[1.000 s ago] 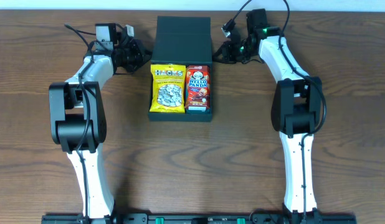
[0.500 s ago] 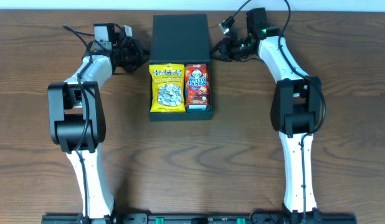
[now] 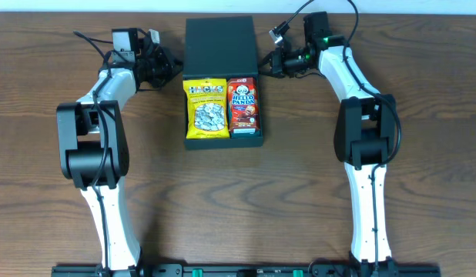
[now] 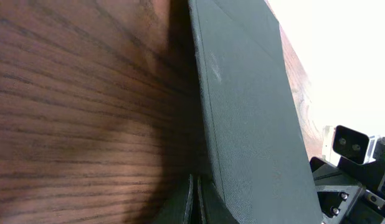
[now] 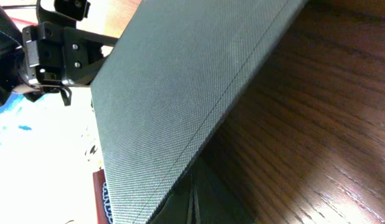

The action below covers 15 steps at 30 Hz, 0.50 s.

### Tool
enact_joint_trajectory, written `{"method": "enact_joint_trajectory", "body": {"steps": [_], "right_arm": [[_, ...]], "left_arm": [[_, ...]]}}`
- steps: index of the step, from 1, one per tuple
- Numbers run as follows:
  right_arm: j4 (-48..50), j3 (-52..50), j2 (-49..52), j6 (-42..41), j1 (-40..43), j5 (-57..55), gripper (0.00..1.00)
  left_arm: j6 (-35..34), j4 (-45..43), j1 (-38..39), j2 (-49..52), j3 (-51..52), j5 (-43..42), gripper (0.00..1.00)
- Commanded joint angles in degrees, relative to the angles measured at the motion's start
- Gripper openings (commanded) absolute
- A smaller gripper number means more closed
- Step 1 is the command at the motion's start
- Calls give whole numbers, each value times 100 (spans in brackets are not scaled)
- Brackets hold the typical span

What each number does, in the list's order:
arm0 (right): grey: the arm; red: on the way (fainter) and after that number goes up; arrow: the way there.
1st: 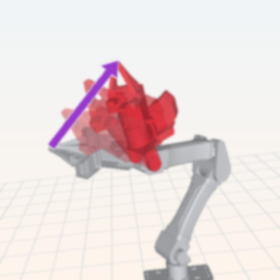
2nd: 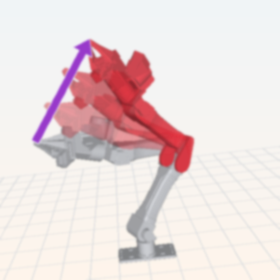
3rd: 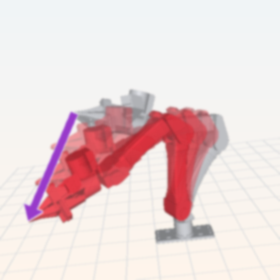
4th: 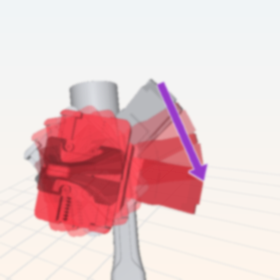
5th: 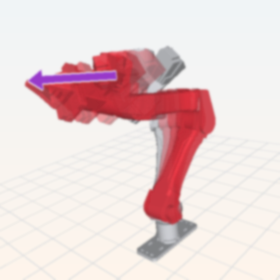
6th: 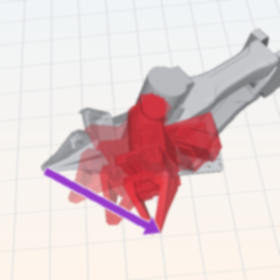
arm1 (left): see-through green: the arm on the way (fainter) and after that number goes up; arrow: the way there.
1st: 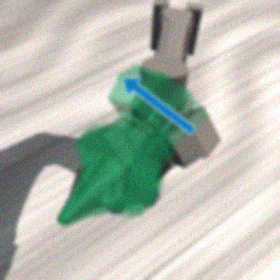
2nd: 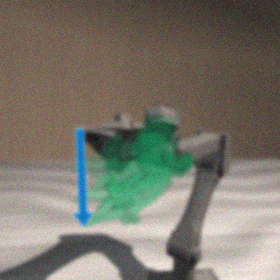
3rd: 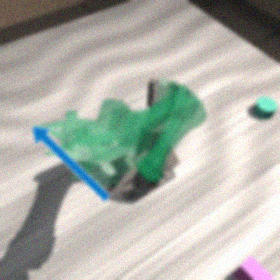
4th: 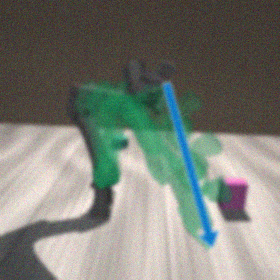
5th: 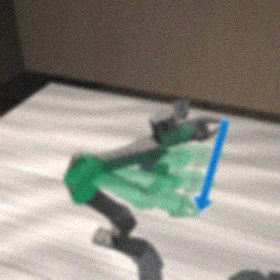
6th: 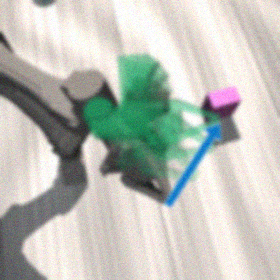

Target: Pack container

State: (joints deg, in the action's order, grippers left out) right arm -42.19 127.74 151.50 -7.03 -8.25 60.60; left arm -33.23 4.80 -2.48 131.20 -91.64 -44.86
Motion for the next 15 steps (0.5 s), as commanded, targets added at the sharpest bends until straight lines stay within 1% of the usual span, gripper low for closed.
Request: {"method": "enact_joint_trajectory", "body": {"steps": [1, 4, 9, 13, 15], "right_arm": [[28, 26, 35, 42, -76, 448, 1], [116, 26, 35, 146, -79, 680, 1], [286, 26, 35, 197, -79, 1019, 1], [350, 26, 35, 203, -79, 1067, 1], [400, 26, 35, 380, -79, 1320, 1]], "left_arm": [[-22, -160, -11, 70, -85, -164, 6], [-22, -369, -13, 70, -85, -332, 6], [31, -422, -13, 70, -85, -531, 6], [153, -667, -13, 70, -85, -914, 6], [157, -719, -13, 70, -85, -990, 6]]}}
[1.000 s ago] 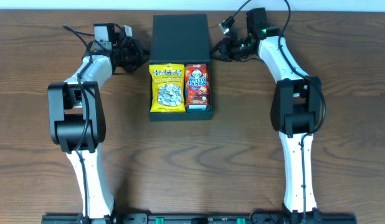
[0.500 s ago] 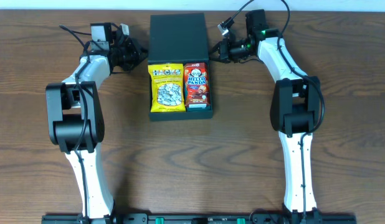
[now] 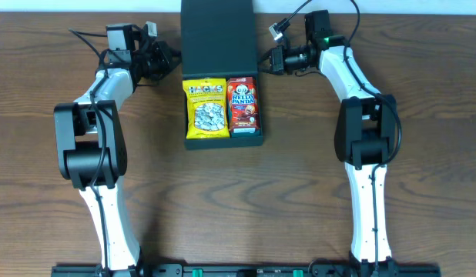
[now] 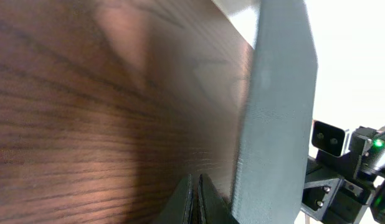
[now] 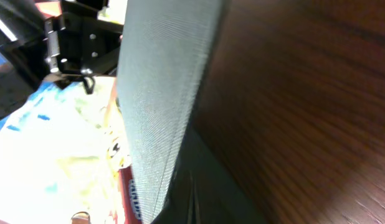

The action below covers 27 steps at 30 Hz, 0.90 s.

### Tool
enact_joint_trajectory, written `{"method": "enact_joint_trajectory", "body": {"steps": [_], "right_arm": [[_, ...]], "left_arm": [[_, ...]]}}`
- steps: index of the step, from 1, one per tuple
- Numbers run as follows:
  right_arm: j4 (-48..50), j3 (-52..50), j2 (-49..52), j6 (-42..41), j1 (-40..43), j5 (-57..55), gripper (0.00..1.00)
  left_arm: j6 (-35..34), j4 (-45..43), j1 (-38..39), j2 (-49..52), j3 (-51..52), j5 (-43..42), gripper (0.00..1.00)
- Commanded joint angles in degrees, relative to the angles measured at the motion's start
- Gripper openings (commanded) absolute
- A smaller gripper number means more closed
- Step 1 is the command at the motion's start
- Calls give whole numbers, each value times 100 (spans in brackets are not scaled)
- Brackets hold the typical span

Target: Pack container

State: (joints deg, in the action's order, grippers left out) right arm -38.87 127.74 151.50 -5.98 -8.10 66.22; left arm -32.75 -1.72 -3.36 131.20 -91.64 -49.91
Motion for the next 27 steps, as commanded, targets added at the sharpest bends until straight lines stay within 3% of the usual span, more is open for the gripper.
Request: {"method": "enact_joint_trajectory", "body": {"steps": [1, 12, 27], "right_arm": [[96, 26, 35, 367, -94, 918, 1], [227, 26, 35, 608, -92, 1652, 1], [509, 31, 17, 560, -50, 2317, 1]], "left_arm": [[149, -116, 72, 70, -85, -573, 6], [857, -201, 46, 70, -85, -1768, 6], [861, -439, -151, 68, -85, -2155, 6]]}}
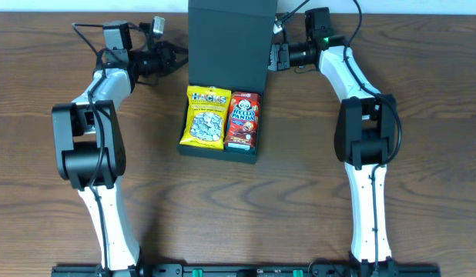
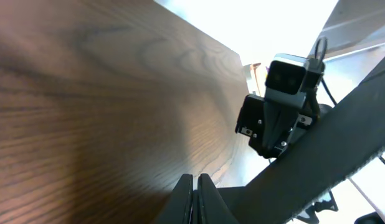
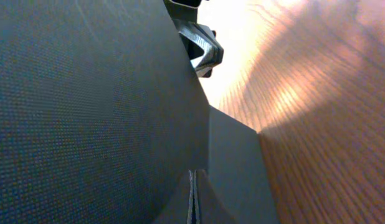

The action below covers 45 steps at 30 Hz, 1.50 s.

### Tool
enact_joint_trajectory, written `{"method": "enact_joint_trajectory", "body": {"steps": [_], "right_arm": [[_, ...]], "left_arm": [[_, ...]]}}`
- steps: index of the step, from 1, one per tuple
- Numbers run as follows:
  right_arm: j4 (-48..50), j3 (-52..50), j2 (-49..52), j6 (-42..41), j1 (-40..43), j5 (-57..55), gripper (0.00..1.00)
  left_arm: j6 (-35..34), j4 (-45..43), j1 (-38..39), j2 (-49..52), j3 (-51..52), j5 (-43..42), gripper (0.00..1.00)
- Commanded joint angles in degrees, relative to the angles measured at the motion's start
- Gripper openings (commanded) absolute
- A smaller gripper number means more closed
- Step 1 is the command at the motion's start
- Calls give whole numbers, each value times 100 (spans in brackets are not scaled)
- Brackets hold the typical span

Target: Pack container

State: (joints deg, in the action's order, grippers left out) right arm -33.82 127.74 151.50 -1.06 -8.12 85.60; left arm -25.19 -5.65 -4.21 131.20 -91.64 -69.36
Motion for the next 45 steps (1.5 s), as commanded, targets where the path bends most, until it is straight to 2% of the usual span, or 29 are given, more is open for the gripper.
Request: {"method": "enact_joint_trajectory", "body": {"steps": [1, 15, 29, 34, 38, 45], "right_arm": [[2, 31, 13, 68, -50, 378, 1], [2, 39, -7, 68, -63, 378, 1], [2, 39, -11, 68, -103, 378, 1], [2, 39, -13, 68, -142, 380, 1], [4, 42, -59, -293, -240, 378, 1], [63, 42, -367, -317, -415, 293, 1]], "left_arm": [[79, -52, -74, 68, -85, -205, 6], [-63, -59, -243, -15, -85, -555, 6], [-55, 63, -590, -800, -85, -431, 6], [-52, 682, -708, -1126, -85, -31, 6], [35, 1637, -815, -1399, -85, 684, 6], [1373, 3567, -841, -1867, -85, 1235, 6]]}}
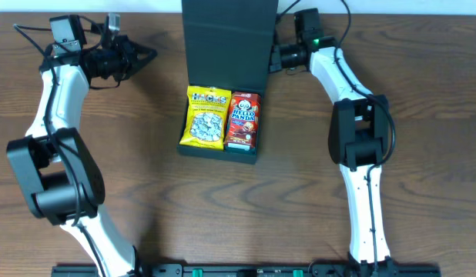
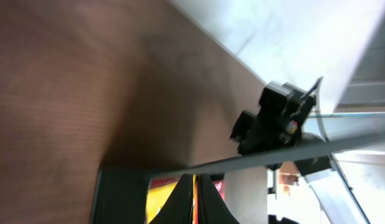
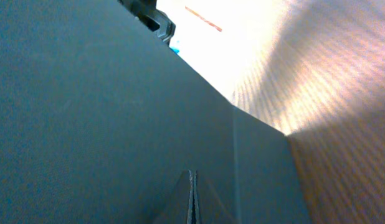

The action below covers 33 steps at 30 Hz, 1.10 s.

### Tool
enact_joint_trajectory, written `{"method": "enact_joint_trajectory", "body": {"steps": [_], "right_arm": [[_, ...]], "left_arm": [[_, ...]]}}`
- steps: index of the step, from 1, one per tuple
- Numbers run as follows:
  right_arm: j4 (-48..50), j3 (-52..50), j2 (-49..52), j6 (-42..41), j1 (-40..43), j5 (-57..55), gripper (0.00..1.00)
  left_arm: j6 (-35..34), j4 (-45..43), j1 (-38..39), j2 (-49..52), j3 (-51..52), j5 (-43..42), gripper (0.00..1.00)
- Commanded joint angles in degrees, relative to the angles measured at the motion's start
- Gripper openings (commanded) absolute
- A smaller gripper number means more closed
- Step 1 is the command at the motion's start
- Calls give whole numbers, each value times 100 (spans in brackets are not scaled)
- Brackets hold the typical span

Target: Pack container

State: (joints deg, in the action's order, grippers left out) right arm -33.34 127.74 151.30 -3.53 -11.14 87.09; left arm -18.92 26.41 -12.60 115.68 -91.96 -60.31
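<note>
A black box (image 1: 218, 155) on the table holds a yellow Hacks bag (image 1: 207, 115) and a red Hello Panda pack (image 1: 243, 119). Its hinged black lid (image 1: 226, 38) stands raised over the back of the box. My right gripper (image 1: 272, 58) is shut, its tips against the lid's right side; in the right wrist view the lid (image 3: 86, 124) fills the frame behind the shut gripper (image 3: 191, 193). My left gripper (image 1: 151, 55) is shut on nothing, well left of the lid. The left wrist view shows that shut gripper (image 2: 196, 190) pointing at the box, with the lid's edge (image 2: 273, 159) above it.
Wooden table (image 1: 423, 192), its far edge just behind the lid. Cables trail from both wrists at the back. Both arm bases stand at the front, left and right of the box. The right wrist's camera block (image 2: 273, 118) shows beyond the lid.
My left gripper has gone from the lid's left edge to a spot well left of it. The right gripper stays at the lid's right side, and the lid still stands raised.
At first the lid lay flat behind the box with both shut grippers at its sides. Then it was tilted up, then standing steeply with the box shifted slightly forward. Now only my right gripper is at the lid, the left one drawn off.
</note>
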Motion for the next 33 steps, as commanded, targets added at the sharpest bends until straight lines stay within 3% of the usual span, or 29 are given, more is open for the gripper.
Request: {"method": "enact_joint_trajectory", "body": {"steps": [1, 7, 10, 22, 27, 33], "right_arm": [[20, 42, -365, -72, -118, 144, 1], [20, 42, -376, -72, -118, 146, 1], [20, 42, -376, -72, -118, 146, 1], [17, 42, -376, -179, -197, 116, 1], [-7, 42, -376, -616, -195, -1375, 1], [-407, 46, -525, -1036, -66, -3397, 2]], "left_arm": [[901, 625, 0, -374, -52, 361, 6], [2039, 2730, 103, -660, -52, 1191, 6], [2286, 3368, 96, -754, -50, 1749, 6], [2343, 3244, 170, -857, -50, 1722, 6], [2509, 3241, 444, -857, -50, 1755, 6], [2538, 3193, 1239, -857, -50, 2625, 6]]}}
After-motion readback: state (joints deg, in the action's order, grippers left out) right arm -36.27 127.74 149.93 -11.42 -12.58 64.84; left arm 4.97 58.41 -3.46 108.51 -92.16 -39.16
